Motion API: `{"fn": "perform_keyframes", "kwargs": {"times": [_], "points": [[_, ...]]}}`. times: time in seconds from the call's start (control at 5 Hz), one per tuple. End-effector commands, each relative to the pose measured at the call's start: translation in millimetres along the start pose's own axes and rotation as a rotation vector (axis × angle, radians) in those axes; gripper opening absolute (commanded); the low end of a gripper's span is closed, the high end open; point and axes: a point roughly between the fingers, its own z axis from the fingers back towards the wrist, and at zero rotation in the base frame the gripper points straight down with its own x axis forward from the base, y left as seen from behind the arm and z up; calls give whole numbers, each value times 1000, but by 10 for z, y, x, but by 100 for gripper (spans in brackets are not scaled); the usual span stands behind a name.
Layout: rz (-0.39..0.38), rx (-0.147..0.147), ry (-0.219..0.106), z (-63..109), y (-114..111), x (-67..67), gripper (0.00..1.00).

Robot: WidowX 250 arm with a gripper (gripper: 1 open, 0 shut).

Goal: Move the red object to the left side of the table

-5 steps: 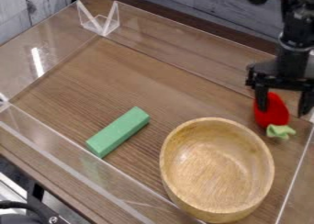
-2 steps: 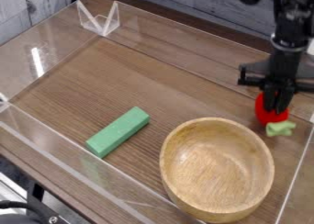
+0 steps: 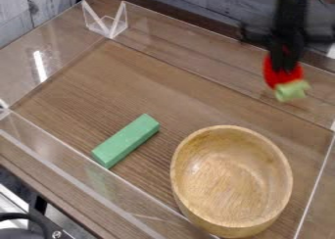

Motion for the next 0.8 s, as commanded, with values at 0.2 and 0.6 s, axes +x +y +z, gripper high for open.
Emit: {"fn": "perform_keyframes", "kwargs": {"times": [0.2, 0.6], "points": [[43, 3, -99, 273, 369, 323, 0], [31, 32, -120, 152, 487, 542, 0]]}}
